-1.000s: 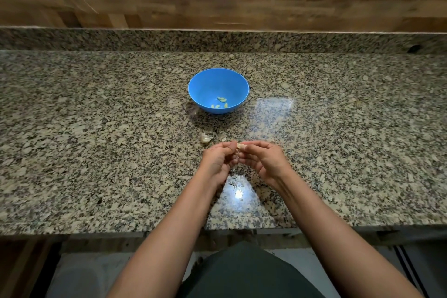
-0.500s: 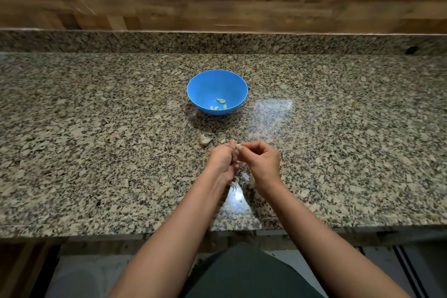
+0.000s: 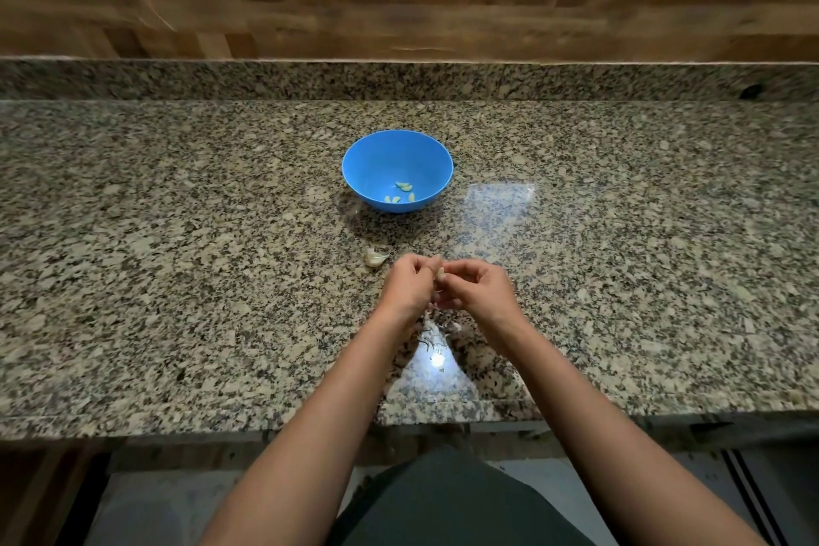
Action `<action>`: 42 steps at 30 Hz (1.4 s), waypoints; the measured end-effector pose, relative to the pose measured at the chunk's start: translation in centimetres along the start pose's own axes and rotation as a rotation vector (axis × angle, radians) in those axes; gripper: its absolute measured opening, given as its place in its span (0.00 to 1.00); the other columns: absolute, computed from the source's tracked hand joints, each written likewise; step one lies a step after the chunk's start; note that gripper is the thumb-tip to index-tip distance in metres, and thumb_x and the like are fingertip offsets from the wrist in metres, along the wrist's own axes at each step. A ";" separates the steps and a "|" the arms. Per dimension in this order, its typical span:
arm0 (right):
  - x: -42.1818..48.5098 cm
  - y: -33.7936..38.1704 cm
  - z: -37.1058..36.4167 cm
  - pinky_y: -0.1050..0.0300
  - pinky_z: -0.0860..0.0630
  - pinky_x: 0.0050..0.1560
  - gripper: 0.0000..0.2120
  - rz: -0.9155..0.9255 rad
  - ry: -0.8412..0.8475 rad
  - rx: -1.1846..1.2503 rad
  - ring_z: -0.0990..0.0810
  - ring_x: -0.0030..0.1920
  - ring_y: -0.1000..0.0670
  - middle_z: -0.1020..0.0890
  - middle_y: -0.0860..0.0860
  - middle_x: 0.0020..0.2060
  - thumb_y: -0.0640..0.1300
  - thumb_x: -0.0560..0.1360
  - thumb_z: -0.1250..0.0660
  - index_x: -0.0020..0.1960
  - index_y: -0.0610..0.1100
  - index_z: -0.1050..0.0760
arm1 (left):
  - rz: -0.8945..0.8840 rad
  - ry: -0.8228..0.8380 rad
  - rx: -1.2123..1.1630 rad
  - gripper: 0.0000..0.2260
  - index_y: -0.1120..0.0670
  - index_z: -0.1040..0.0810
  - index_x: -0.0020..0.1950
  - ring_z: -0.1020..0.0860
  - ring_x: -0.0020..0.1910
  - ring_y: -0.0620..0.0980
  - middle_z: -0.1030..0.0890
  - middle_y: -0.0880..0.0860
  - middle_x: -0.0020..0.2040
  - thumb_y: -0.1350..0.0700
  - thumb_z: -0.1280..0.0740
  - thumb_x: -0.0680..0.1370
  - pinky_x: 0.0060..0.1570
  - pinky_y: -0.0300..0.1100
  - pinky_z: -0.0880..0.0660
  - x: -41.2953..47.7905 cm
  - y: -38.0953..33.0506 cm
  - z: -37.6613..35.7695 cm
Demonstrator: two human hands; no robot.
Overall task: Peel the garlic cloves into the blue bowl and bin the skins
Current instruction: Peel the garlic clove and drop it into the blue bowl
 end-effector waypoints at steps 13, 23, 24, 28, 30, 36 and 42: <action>0.1 -1.5 1.1 0.59 0.20 0.36 0.04 -0.160 -0.088 0.387 0.21 0.34 0.48 0.20 0.42 0.37 0.33 0.77 0.38 0.47 0.34 0.26 | 0.038 0.020 0.169 0.10 0.59 0.28 0.52 0.28 0.30 0.46 0.27 0.52 0.37 0.53 0.42 0.81 0.25 0.35 0.32 -0.1 1.3 0.4; 0.1 -2.0 1.7 0.59 0.19 0.36 0.04 -0.207 -0.053 0.350 0.20 0.32 0.49 0.19 0.41 0.38 0.31 0.75 0.36 0.49 0.34 0.25 | -0.107 -0.025 0.314 0.03 0.55 0.20 0.49 0.23 0.38 0.48 0.18 0.54 0.45 0.59 0.34 0.77 0.42 0.44 0.23 -0.4 0.1 1.2; 0.1 -2.0 1.6 0.60 0.19 0.35 0.04 -0.209 -0.042 0.349 0.20 0.32 0.49 0.18 0.41 0.37 0.31 0.75 0.36 0.48 0.34 0.24 | -0.111 -0.017 0.278 0.04 0.55 0.19 0.50 0.23 0.38 0.47 0.17 0.54 0.45 0.58 0.33 0.77 0.42 0.42 0.23 -0.4 0.1 1.1; -0.1 -1.8 1.3 0.61 0.20 0.35 0.05 -0.209 -0.004 0.359 0.20 0.32 0.50 0.18 0.41 0.36 0.31 0.75 0.36 0.48 0.34 0.22 | -0.065 0.020 0.090 0.04 0.59 0.19 0.49 0.24 0.32 0.44 0.18 0.53 0.41 0.60 0.31 0.76 0.30 0.33 0.27 -0.7 0.1 0.7; -0.1 -1.7 1.2 0.61 0.19 0.36 0.05 -0.199 0.010 0.352 0.20 0.33 0.49 0.18 0.41 0.37 0.30 0.75 0.36 0.48 0.33 0.22 | -0.045 0.036 0.013 0.06 0.62 0.20 0.50 0.24 0.31 0.44 0.19 0.53 0.39 0.62 0.32 0.76 0.29 0.31 0.27 -0.8 0.1 0.6; 0.1 -0.9 1.5 0.60 0.20 0.36 0.04 -0.086 -0.019 0.252 0.21 0.34 0.48 0.19 0.41 0.37 0.30 0.72 0.33 0.43 0.36 0.22 | -0.006 0.052 -0.082 0.05 0.61 0.21 0.47 0.23 0.31 0.47 0.20 0.55 0.37 0.60 0.32 0.76 0.28 0.33 0.25 -0.7 0.2 0.6; 0.1 -0.3 1.5 0.59 0.22 0.39 0.02 0.055 -0.095 -0.012 0.20 0.35 0.50 0.17 0.44 0.36 0.35 0.71 0.29 0.42 0.41 0.20 | -0.046 0.017 -0.055 0.04 0.61 0.20 0.44 0.21 0.36 0.47 0.19 0.54 0.39 0.60 0.29 0.74 0.32 0.35 0.25 -0.8 -0.1 0.8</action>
Point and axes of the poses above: each hand's wrist, its own x-axis towards the middle knuckle, its own z-axis out of the back of the hand, y = z × x, the point moved 7 cm from there along x, towards the middle knuckle
